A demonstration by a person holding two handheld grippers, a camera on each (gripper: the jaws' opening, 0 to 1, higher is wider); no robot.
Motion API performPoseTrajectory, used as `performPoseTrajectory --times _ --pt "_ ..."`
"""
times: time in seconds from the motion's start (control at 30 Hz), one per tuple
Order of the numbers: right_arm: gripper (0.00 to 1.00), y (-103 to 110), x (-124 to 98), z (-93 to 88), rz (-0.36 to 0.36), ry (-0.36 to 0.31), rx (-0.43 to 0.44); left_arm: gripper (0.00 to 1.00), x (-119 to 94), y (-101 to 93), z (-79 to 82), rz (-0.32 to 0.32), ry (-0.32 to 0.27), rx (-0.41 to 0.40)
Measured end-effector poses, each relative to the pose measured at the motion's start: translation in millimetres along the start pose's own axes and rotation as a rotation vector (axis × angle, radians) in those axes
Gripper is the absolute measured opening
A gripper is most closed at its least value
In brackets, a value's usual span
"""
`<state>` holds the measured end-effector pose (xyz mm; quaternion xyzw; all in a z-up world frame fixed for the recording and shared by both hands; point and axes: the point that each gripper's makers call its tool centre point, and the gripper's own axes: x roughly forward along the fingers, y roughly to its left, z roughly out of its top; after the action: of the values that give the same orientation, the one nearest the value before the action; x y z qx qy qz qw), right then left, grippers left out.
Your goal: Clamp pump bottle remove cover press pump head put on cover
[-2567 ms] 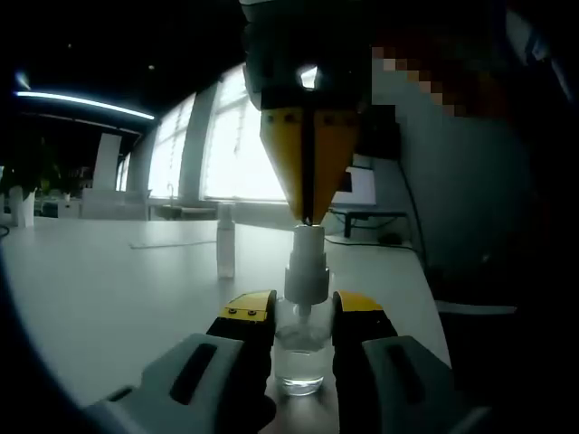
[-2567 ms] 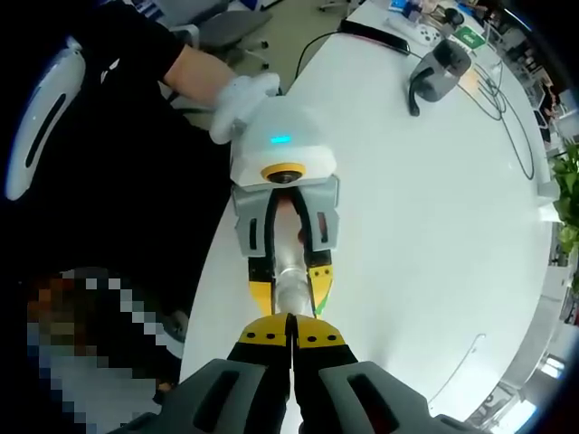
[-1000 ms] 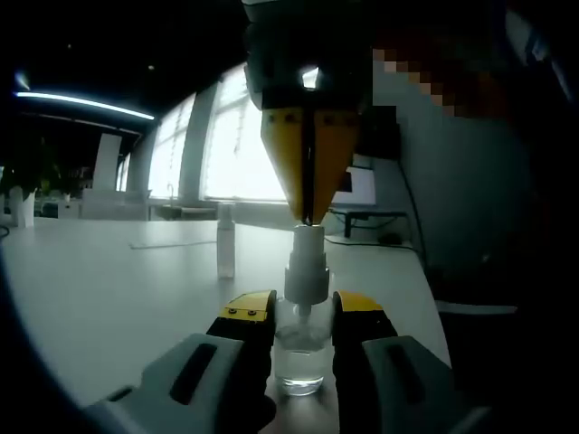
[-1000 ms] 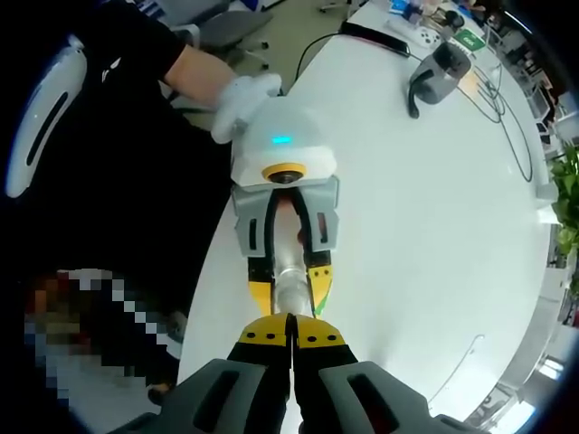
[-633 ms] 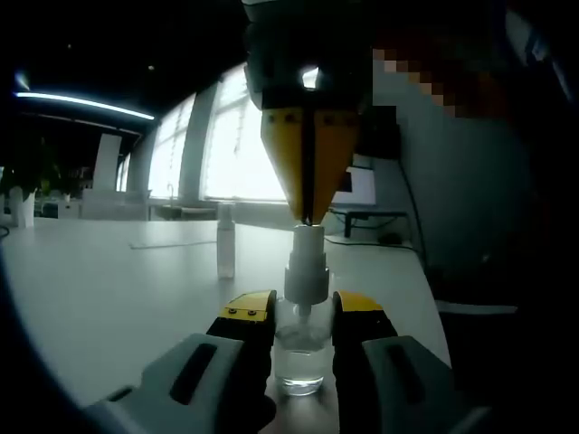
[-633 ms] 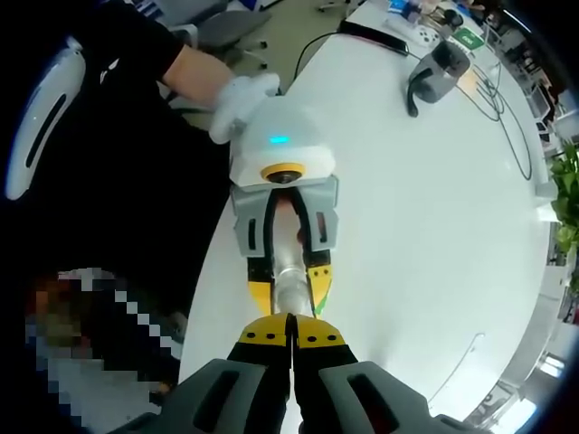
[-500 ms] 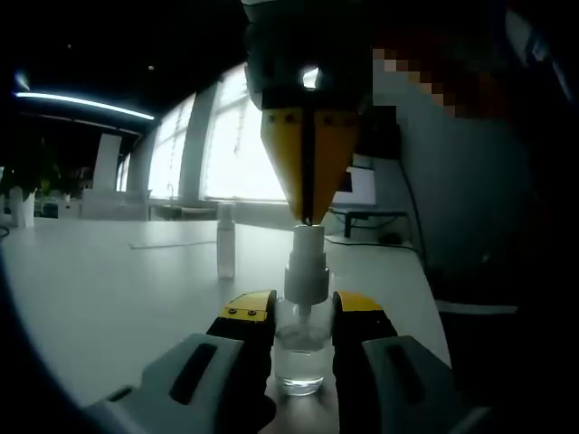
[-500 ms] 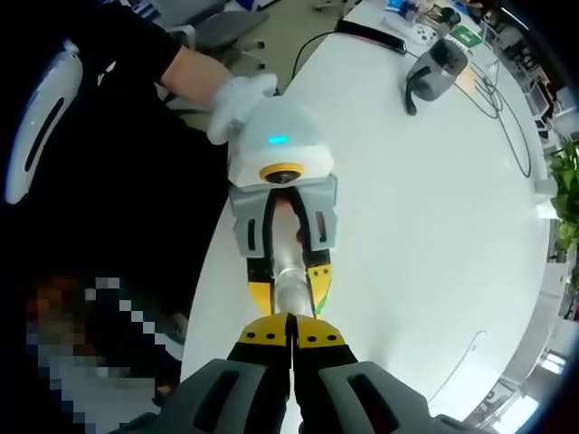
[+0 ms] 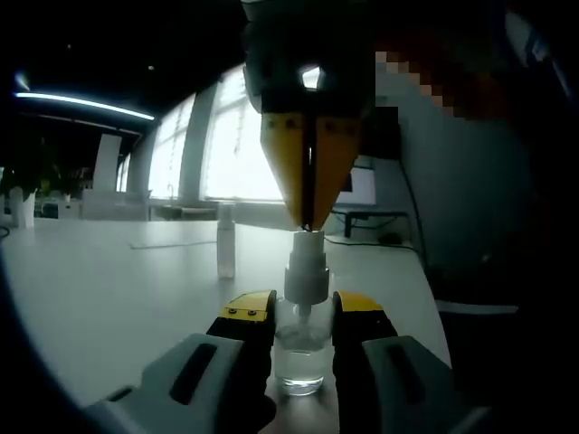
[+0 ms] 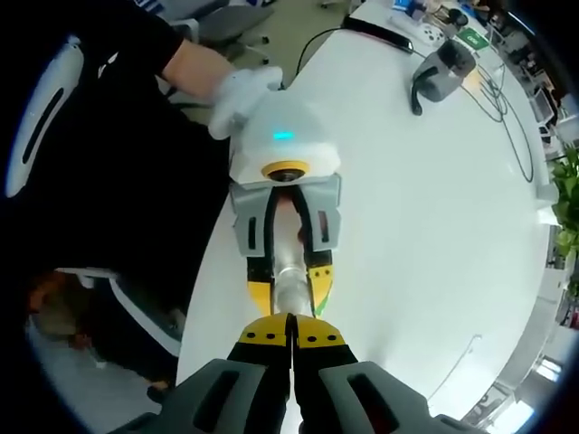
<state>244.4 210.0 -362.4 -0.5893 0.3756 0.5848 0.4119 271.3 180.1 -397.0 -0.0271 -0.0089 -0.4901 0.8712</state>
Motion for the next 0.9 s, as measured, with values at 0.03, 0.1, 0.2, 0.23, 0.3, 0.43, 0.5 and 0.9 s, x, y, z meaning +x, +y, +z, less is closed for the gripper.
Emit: performPoseTrajectory --times 0.03,0.1,0.2,0.23,0.3,0.43,0.5,0.9 --pt "0.00 -0.3 -0.1 0.1 -0.002 -0.006 0.004 0.16 0.1 -0.1 0.0 0.000 0.000 0.001" --pt "0.00 -0.6 -0.3 0.2 -0.003 -0.011 0.011 0.16 0.1 -0.1 0.0 -0.001 0.000 0.000" --pt "0.00 -0.8 -0.7 0.3 -0.008 -0.012 0.019 0.16 0.0 0.3 -0.1 0.000 0.000 -0.001" --pt "0.00 -0.7 -0.7 0.5 -0.009 -0.011 0.015 0.16 -0.1 0.3 -0.1 0.000 0.000 0.000" --pt "0.00 -0.6 -0.7 0.7 -0.012 -0.009 0.008 0.16 -0.2 0.6 -0.2 0.001 0.000 0.000" --pt "0.00 -0.8 -0.7 0.7 -0.013 -0.011 0.005 0.16 -0.2 0.8 -0.3 0.002 0.000 -0.001" --pt "0.00 -0.8 -0.7 0.8 -0.013 -0.013 0.006 0.16 -0.2 0.7 -0.3 0.002 0.000 -0.002" --pt "0.00 -0.7 -0.7 0.9 -0.010 -0.020 0.009 0.16 0.1 0.8 -0.3 0.001 0.000 -0.003"
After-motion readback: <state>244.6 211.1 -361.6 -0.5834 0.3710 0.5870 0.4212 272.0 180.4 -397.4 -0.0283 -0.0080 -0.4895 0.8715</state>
